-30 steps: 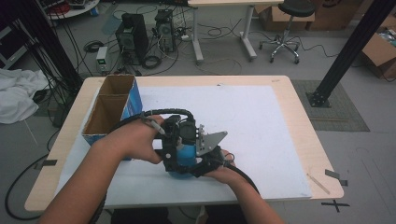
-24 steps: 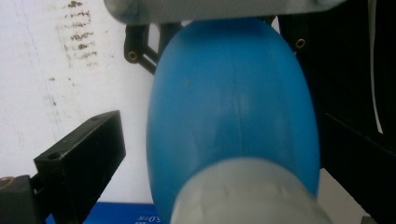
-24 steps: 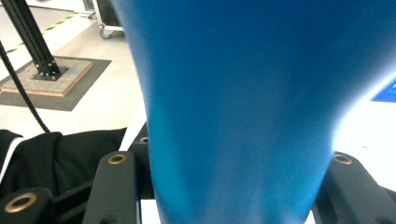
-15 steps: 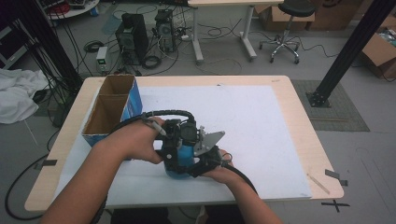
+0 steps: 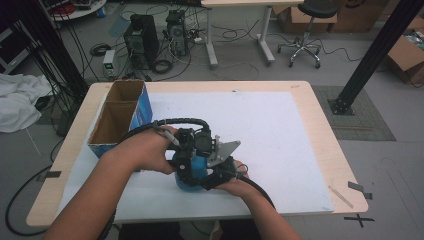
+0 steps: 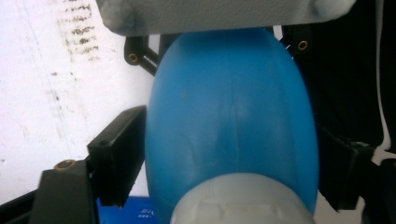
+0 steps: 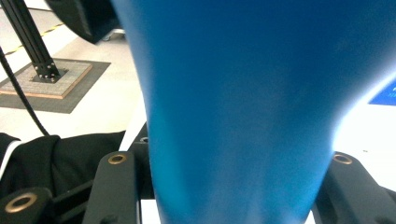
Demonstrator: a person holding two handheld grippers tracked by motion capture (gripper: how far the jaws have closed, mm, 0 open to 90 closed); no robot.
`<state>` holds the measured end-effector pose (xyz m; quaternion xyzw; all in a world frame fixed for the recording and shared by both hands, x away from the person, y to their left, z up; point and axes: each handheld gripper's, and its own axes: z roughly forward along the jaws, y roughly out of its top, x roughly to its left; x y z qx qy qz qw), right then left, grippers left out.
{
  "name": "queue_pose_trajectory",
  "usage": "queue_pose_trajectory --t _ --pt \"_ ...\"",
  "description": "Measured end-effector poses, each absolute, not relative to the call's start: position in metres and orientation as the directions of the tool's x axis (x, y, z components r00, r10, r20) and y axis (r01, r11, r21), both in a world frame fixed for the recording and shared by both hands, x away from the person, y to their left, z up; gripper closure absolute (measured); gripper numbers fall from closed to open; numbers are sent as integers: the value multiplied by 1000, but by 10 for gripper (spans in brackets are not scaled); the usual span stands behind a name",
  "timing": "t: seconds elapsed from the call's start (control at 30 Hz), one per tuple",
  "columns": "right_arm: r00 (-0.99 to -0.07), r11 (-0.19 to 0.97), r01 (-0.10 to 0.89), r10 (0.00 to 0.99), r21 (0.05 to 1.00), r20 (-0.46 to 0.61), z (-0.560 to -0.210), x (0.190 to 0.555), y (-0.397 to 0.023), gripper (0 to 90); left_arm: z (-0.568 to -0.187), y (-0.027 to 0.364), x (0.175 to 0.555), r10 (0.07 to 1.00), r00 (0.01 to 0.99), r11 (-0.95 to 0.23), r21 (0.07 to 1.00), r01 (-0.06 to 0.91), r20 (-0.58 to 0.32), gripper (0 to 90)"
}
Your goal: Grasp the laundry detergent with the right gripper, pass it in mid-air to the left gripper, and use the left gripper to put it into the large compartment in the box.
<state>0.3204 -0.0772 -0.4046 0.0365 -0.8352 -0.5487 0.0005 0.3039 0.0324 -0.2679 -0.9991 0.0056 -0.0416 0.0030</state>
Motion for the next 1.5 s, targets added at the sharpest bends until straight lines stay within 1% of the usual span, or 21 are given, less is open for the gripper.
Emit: queue_pose_trajectory --t 0.17,0.2,0.27,0.6,0.77,0.97,1.07,1.27,1.37,1.5 --pt "-997 395 -63 -60 917 -43 -405 321 -77 458 -268 32 304 -12 997 -1000 -15 -11 80 268" --pt "-998 403 -49 -56 914 -29 -405 320 -77 458 -268 32 304 -13 997 -1000 -17 -11 74 282" --pt "-998 402 -51 -58 914 -30 -405 320 -77 458 -268 32 304 -15 997 -1000 -19 -13 76 303" --pt "-998 408 -44 -58 912 -22 -407 320 -76 458 -270 33 304 -12 997 -1000 -24 -10 75 313" --pt "-998 407 -44 -58 912 -22 -407 320 -75 459 -270 33 304 -9 998 -1000 -19 -8 66 341" --pt "-998 405 -46 -57 913 -26 -407 321 -75 459 -270 33 304 -9 997 -1000 -21 -7 78 351" --pt "-998 413 -60 -55 909 -41 -408 321 -74 459 -271 33 303 -8 996 -999 -36 -5 86 370" --pt "-998 412 -48 -57 910 -26 -409 320 -73 461 -272 33 301 -13 995 -999 -43 -9 102 378" --pt "-998 420 -50 -59 906 -27 -408 319 -73 460 -272 32 301 19 996 -998 -66 25 92 383" --pt "-998 409 -44 -61 912 -21 -407 319 -73 458 -270 31 302 13 995 -998 -62 19 94 386"
